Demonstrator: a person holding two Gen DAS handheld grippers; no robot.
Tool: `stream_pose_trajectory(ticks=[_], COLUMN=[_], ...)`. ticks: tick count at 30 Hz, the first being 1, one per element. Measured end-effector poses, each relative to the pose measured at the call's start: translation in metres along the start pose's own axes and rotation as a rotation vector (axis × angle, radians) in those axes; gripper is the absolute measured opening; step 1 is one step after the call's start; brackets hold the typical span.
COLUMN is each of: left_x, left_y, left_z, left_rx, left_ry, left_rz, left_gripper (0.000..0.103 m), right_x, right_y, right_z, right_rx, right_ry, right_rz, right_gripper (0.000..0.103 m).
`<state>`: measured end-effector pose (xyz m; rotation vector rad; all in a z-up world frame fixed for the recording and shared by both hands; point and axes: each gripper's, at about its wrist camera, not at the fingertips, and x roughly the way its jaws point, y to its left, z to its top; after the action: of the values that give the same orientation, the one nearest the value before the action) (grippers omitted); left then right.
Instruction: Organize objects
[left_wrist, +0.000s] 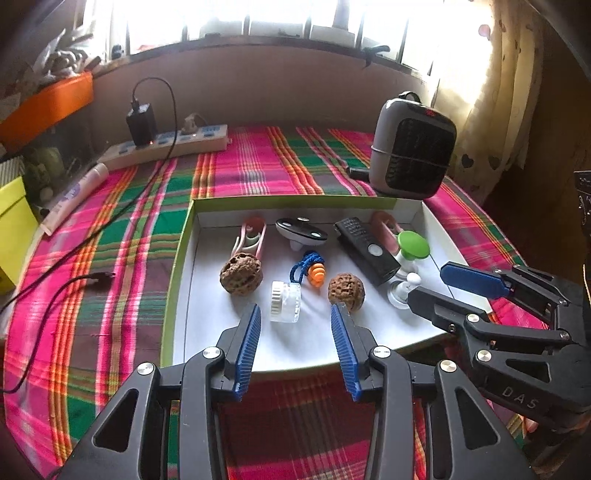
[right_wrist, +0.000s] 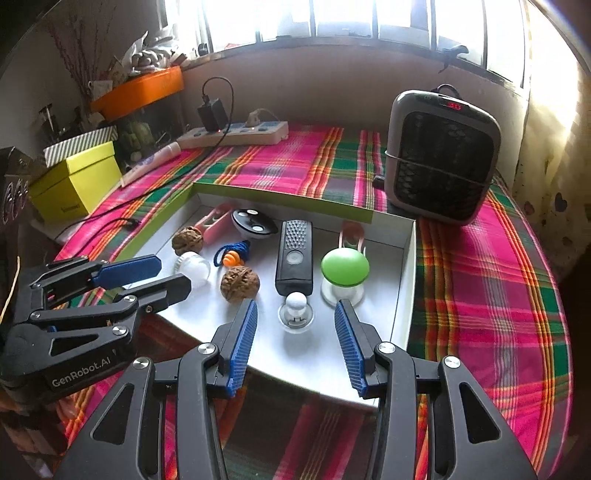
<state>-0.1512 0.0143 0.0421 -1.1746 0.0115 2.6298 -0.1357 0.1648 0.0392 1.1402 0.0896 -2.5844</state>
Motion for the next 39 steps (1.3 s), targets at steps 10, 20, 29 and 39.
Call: stream_pose_trajectory(ticks=[10, 20, 29, 39], left_x=[-0.020, -0.038, -0.045, -0.047], left_y=[-0.002, -0.002, -0.006, -0.012], left_z=[-0.013, -0.031, -0.056, -0.083], left_rx=[-0.020, -0.018, -0.024, -0.035], left_ry=[-0.020, -0.046, -0.029, 0.007], left_rz=[0.003, 0.047, 0.095, 0.116], left_gripper=[0.038, 0.038, 0.038, 0.038], right_x=[-0.020, -0.033, -0.039, -0.044], right_y=[0.009, 0.017, 0.027, 0.029], right_z=[-0.009, -0.023, -0.045, -0.069], right_rx=[0.011, 0.020, 0.026, 0.054], right_ry=[-0.035, -0.052, -0.030, -0.001], right_rz=[0.012, 0.009, 0.001, -0.027], right_gripper=[0.045, 0.045, 0.045, 0.045])
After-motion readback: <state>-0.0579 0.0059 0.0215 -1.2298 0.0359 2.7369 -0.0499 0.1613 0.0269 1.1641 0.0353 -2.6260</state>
